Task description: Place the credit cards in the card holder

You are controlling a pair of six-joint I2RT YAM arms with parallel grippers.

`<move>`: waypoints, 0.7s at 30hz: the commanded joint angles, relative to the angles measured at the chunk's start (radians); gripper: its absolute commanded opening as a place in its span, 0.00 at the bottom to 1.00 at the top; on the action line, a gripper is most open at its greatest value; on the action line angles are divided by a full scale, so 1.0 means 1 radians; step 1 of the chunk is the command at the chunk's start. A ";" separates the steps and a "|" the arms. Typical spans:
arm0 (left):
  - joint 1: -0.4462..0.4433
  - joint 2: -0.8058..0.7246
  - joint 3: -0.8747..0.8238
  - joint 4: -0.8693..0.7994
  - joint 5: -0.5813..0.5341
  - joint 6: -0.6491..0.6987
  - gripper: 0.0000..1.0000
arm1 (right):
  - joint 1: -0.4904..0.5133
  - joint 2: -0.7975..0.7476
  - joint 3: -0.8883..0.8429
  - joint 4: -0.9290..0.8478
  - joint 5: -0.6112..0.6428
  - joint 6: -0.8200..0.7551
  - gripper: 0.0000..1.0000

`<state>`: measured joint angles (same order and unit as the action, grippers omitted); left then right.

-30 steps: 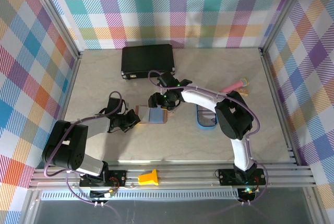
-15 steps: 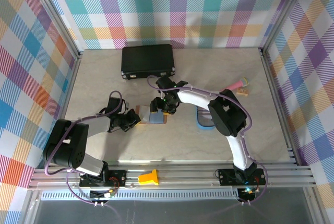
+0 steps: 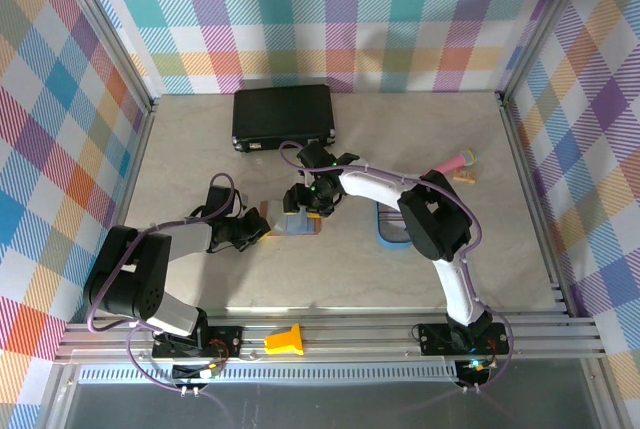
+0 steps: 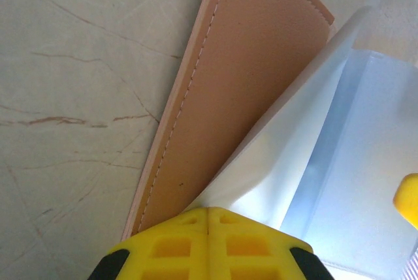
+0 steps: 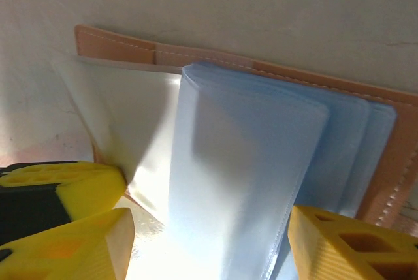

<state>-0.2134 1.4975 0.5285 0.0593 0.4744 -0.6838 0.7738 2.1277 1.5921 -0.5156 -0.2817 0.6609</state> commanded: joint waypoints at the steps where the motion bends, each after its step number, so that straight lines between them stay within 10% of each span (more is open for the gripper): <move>1: 0.002 0.065 -0.016 -0.033 -0.079 0.015 0.05 | 0.010 -0.023 -0.018 0.080 -0.067 0.000 0.63; 21: 0.002 0.025 0.018 -0.105 -0.085 0.046 0.07 | 0.024 0.040 0.000 0.300 -0.240 0.107 0.63</move>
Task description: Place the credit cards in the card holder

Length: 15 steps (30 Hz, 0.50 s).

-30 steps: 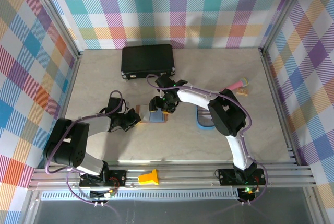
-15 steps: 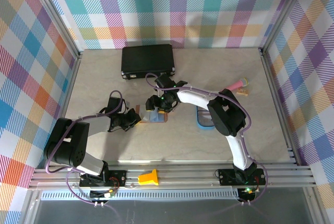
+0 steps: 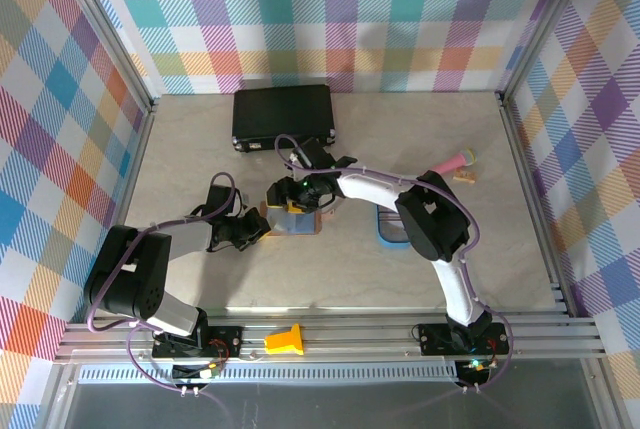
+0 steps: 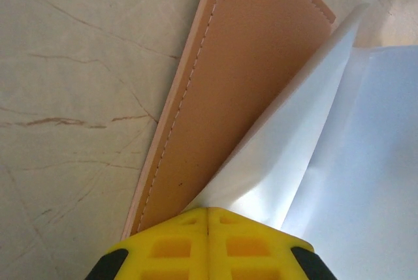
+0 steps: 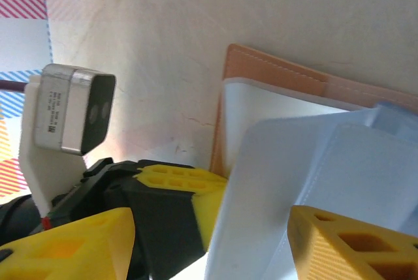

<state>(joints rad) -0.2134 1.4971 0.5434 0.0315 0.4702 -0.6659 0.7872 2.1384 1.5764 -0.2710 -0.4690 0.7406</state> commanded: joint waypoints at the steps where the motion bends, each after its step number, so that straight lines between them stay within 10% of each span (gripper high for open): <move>1: 0.002 0.022 0.008 -0.086 -0.082 0.034 0.07 | 0.012 0.036 0.017 0.064 -0.057 0.035 0.63; 15: 0.011 -0.104 0.071 -0.289 -0.160 0.055 0.08 | 0.021 0.118 0.100 0.015 -0.033 0.044 0.63</move>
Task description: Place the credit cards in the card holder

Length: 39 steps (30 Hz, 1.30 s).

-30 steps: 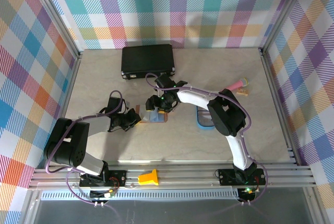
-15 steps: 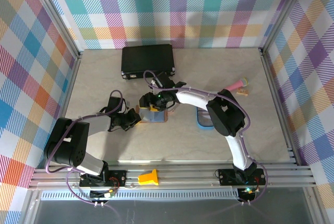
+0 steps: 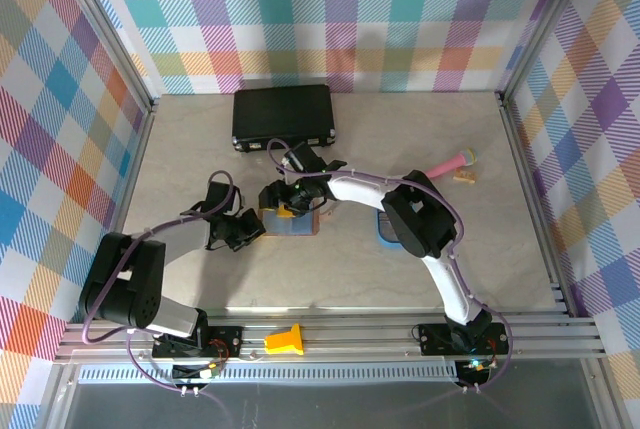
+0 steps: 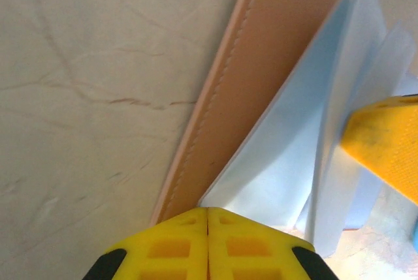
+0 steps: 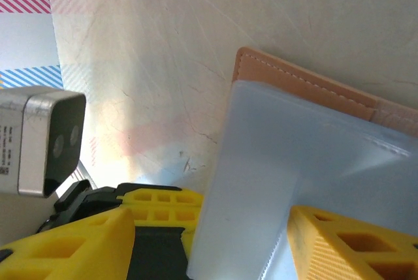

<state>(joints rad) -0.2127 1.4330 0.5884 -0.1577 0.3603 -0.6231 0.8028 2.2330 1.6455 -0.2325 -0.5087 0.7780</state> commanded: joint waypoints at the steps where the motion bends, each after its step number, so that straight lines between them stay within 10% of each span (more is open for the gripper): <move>1: 0.010 -0.051 0.028 -0.107 -0.055 0.008 0.08 | 0.007 0.026 0.033 -0.024 0.009 0.010 0.63; 39: 0.010 0.028 0.014 0.096 0.018 -0.038 0.11 | -0.045 -0.188 -0.122 -0.172 0.190 -0.107 0.65</move>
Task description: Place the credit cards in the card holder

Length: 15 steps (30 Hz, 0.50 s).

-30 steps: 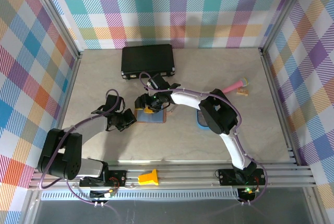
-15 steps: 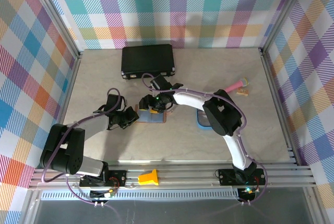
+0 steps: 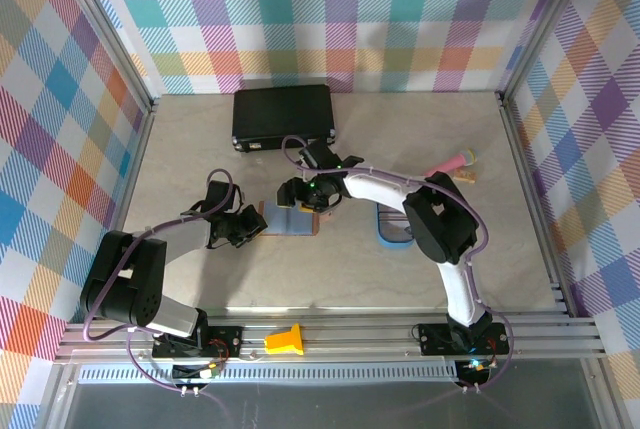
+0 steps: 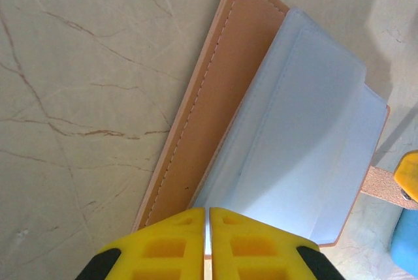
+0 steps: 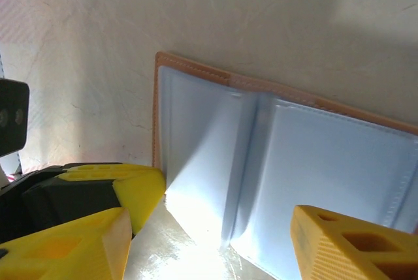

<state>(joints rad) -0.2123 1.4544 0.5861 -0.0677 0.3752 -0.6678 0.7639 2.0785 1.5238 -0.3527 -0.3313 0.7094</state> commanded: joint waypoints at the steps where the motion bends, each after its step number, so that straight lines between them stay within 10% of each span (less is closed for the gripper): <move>1: 0.010 0.001 0.018 -0.003 -0.008 0.008 0.11 | -0.004 -0.033 0.003 -0.060 0.017 -0.046 0.65; 15: 0.019 -0.032 0.056 -0.107 -0.084 0.027 0.12 | 0.035 0.116 0.157 -0.018 -0.168 -0.096 0.58</move>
<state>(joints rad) -0.2073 1.4494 0.6197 -0.1318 0.3038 -0.6601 0.7933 2.1429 1.6466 -0.3870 -0.4320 0.6228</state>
